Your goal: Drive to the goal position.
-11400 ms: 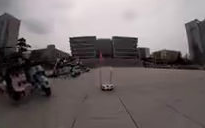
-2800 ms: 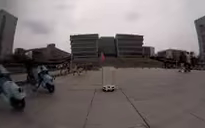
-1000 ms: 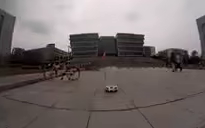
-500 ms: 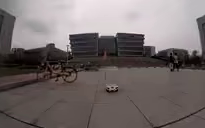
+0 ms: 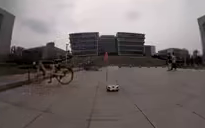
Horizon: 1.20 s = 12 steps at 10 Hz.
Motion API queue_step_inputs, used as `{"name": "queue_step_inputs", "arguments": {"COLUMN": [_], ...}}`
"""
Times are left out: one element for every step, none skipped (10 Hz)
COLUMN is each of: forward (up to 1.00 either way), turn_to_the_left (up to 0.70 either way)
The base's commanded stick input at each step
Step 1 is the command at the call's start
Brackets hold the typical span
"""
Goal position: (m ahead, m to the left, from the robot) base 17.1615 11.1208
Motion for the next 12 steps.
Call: {"name": "queue_step_inputs", "arguments": {"forward": [1.00,1.00,1.00,1.00,1.00,1.00,1.00,1.00,1.00,1.00,1.00,1.00], "turn_to_the_left": [0.00,0.00,0.00,0.00,0.00,-0.05,-0.23,-0.22,0.00,0.00,0.00,0.00]}}
